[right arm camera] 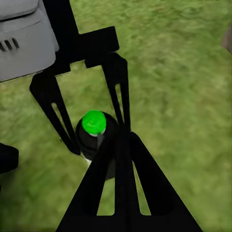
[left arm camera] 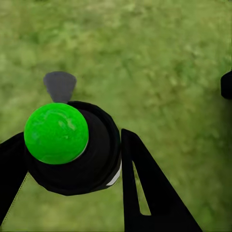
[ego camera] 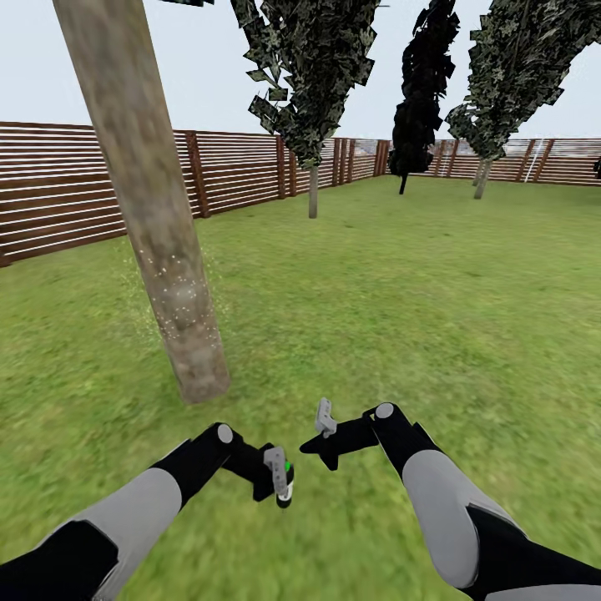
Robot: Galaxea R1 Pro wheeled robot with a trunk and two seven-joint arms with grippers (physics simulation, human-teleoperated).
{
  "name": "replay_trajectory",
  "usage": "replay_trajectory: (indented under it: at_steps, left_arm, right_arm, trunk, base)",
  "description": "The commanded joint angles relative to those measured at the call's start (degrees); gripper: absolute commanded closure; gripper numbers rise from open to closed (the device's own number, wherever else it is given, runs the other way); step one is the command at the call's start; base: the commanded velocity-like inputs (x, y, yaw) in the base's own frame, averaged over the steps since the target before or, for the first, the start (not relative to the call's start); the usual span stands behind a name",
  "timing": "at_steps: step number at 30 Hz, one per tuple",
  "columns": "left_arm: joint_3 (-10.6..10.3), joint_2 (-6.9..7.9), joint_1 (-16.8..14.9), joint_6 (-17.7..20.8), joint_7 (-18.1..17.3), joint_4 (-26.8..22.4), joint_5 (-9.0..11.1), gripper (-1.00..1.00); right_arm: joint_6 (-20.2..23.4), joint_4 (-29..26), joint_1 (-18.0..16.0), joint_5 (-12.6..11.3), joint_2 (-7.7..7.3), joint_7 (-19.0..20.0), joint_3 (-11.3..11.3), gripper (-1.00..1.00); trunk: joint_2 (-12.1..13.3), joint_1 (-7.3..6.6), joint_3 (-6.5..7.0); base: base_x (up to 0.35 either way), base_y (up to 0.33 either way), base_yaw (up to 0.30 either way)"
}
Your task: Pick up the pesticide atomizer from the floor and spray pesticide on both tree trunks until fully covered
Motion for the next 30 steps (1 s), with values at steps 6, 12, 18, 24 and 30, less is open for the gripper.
replay_trajectory:
  at_steps: [6,12,18,24,30]
  left_arm:
    - [2.17,-0.04,-0.55,-0.15,-0.05,0.08,0.16,1.0]
    - [2.47,-0.85,-0.55,-0.2,-0.11,0.0,0.26,1.0]
    - [2.55,-1.65,-0.82,-0.2,-0.11,-0.09,0.26,1.0]
    - [2.56,-1.66,-0.91,-0.24,-0.11,-0.29,0.35,1.0]
    - [2.62,-1.74,-0.91,-0.28,-0.44,-0.65,0.42,1.0]
  right_arm:
    - [-0.11,0.0,0.0,0.0,0.0,0.0,0.0,1.0]
    - [-0.11,0.0,0.0,0.0,0.0,0.0,0.0,1.0]
    - [-0.11,0.0,0.0,0.0,0.0,0.0,0.0,1.0]
    - [-0.11,0.0,0.0,0.0,0.0,0.0,0.0,1.0]
    - [-0.15,0.0,0.0,0.0,0.0,0.0,0.0,1.0]
  trunk:
    - [0.0,0.0,0.0]
    - [0.0,0.0,0.0]
    - [0.0,0.0,0.0]
    - [0.0,0.0,0.0]
    - [0.0,0.0,0.0]
  base:
    - [0.0,0.0,0.0]
    - [0.0,0.0,0.0]
    - [0.0,0.0,0.0]
    - [0.0,0.0,0.0]
    - [0.0,0.0,0.0]
